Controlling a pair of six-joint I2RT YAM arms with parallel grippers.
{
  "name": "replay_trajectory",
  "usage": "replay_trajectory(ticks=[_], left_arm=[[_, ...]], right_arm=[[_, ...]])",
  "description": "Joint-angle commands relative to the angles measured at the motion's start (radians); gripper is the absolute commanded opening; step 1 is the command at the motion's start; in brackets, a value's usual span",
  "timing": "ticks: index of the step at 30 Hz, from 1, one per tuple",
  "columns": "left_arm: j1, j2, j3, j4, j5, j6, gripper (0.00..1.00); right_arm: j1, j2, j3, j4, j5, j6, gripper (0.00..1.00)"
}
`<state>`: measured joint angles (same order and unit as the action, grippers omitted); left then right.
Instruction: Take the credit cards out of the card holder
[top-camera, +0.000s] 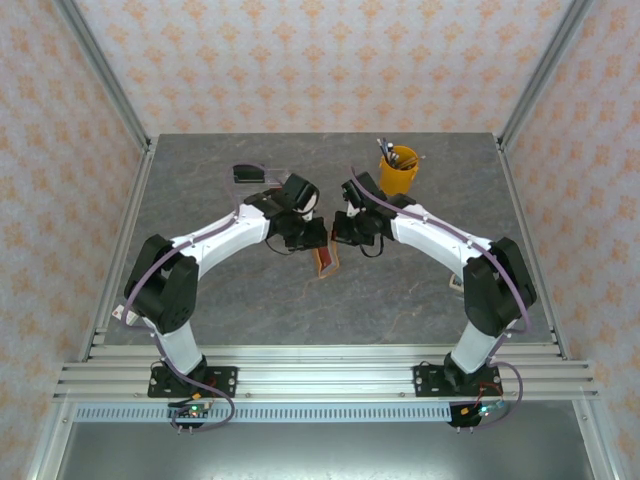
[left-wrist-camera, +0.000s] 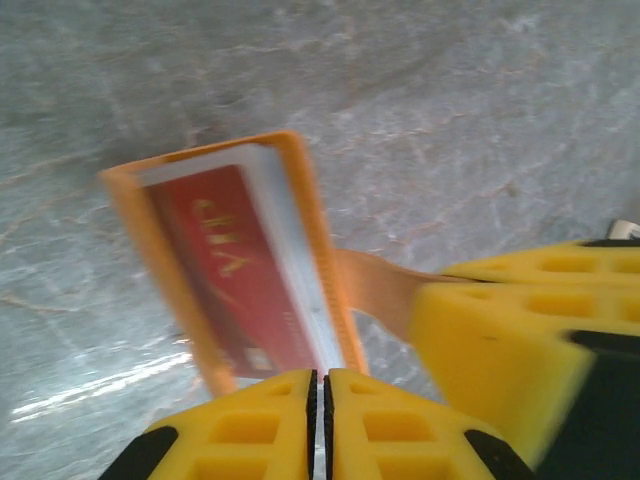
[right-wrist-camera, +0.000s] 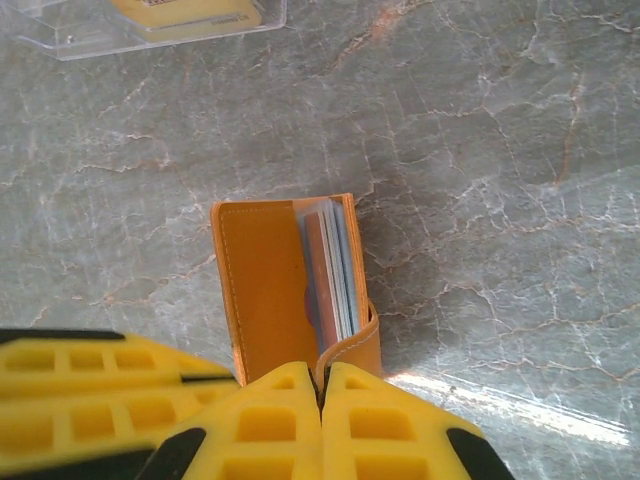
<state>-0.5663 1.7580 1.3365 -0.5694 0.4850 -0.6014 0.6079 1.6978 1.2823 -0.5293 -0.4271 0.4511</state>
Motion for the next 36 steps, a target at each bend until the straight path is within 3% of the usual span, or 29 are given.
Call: replay_trajectory(ticks=[1, 11, 23, 36], left_arm=[[-0.004, 0.030, 0.027, -0.002, -0.030, -0.011, 0.14], [-0.004, 0.087, 0.032, -0.093, -0.125, 0.007, 0.12], [-0.003, 0.051, 0.004, -0.155, -0.247, 0.008, 0.13], [0.002, 0.098, -0.057, -0.113, -0.249, -0.025, 0.15]], right_arm=[[-0.001, -0.033, -0.014, 0.032, -0.020, 0.001, 0.00], [-0.003, -0.033, -0.017, 0.004, 0.039, -0.001, 0.00], [-0.019, -0.014, -0.014, -0.084, 0.217, 0.025, 0.00], [-0.026, 0.068, -0.056, -0.090, 0.271, 0.048, 0.00]])
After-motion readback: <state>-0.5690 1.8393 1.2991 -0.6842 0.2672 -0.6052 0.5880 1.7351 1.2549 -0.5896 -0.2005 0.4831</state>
